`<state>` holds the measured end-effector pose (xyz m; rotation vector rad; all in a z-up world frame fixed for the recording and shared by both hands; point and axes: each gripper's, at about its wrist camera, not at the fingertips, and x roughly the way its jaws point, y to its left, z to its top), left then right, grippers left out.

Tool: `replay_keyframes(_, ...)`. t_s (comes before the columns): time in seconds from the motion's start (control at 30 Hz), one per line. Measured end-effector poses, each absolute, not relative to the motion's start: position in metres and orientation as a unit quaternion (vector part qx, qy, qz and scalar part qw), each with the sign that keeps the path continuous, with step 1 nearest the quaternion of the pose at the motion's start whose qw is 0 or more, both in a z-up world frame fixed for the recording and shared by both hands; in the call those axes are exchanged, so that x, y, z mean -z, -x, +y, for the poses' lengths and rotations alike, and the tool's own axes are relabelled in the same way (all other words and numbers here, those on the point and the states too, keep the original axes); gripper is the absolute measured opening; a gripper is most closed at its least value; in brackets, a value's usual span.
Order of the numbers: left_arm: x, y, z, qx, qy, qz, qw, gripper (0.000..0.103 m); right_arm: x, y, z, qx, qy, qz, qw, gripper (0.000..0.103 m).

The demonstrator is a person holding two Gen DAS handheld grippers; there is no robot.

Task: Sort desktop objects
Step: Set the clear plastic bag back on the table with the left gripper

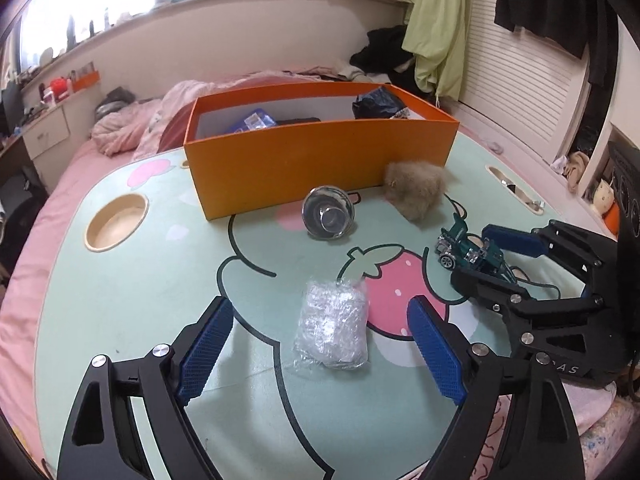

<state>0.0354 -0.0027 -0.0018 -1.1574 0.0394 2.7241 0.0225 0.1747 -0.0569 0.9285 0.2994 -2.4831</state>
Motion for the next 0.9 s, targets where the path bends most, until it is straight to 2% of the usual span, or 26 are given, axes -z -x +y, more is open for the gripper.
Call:
replay_keyframes(0.13, 0.0097, -0.0315, 0.0028, -0.907, 0.413, 0.036, 0.071, 0.099, 0.0565, -0.0246, 0.1706, 0.906, -0.336, 0.121, 0.227, 0.066)
replay_keyframes(0.27, 0.0091, -0.0332, 0.005, -0.906, 0.415, 0.034, 0.071, 0.102, 0.056, -0.0249, 0.1694, 0.906, -0.335, 0.124, 0.226, 0.067)
replay_keyframes(0.9, 0.009, -0.0348, 0.0058, -0.906, 0.416, 0.034, 0.071, 0.103, 0.0552, -0.0265, 0.1676, 0.906, -0.336, 0.123, 0.226, 0.067)
